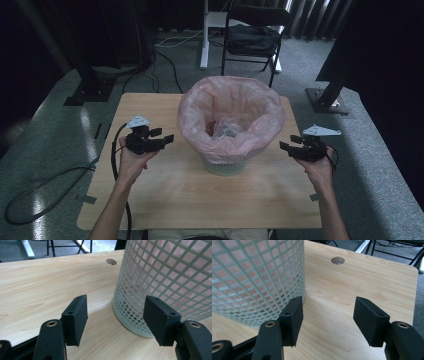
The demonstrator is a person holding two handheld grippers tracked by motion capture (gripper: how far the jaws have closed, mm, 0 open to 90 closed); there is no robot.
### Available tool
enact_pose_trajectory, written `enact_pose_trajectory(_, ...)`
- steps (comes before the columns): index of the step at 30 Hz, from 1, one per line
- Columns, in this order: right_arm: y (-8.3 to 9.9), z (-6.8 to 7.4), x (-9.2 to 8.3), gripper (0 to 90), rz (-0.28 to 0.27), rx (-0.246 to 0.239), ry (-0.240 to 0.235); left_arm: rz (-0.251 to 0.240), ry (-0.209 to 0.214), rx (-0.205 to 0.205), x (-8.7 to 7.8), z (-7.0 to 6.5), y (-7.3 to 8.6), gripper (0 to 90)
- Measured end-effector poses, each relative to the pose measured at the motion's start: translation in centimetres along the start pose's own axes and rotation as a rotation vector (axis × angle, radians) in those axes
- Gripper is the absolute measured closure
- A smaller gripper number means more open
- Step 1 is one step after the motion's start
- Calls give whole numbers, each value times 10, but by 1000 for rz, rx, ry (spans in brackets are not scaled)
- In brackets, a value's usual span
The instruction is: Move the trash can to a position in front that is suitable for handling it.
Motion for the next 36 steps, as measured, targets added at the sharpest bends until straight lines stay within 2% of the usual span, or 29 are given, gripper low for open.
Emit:
enact_pose_trajectory(6, -8, 1, 7, 397, -7, -9, -6, -22, -5, -13, 6, -4, -7, 366)
enact_pose_trajectory(11, -23, 6, 17, 388, -48, 10, -50, -47, 5, -35, 15, -9, -14, 366)
enact_pose_trajectory(12, -30, 10, 24, 388, -63, 19, -79, -50, 7, -39, 17, -10, -15, 366)
enact_pose_trajectory(21, -49, 14, 51, 411, -71, 32, -99, -50, 7, -46, 37, -20, -25, 367)
enact_pose_trajectory(25, -51, 16, 56, 459, -78, 55, -151, -49, 14, -42, 44, -24, -29, 373)
enact_pose_trajectory(29, -51, 23, 55, 549, -83, 54, -204, -46, 32, -43, 40, -21, -26, 416)
enact_pose_trajectory(32, -50, 33, 55, 574, -77, 31, -236, -48, 38, -37, 31, -20, -22, 459)
enact_pose_trajectory(36, -50, 49, 55, 579, -66, -4, -259, -45, 59, -31, 15, -16, -12, 464)
Point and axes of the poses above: each handheld gripper's, and its own axes: x roughly forward along the jaws, y roughly out of its underside, z roughly to its left, the point moved 8 cm from there along x, roughly forward along the jaws, and after that the axes turned 5 degrees about z, right-handed, at the moved point
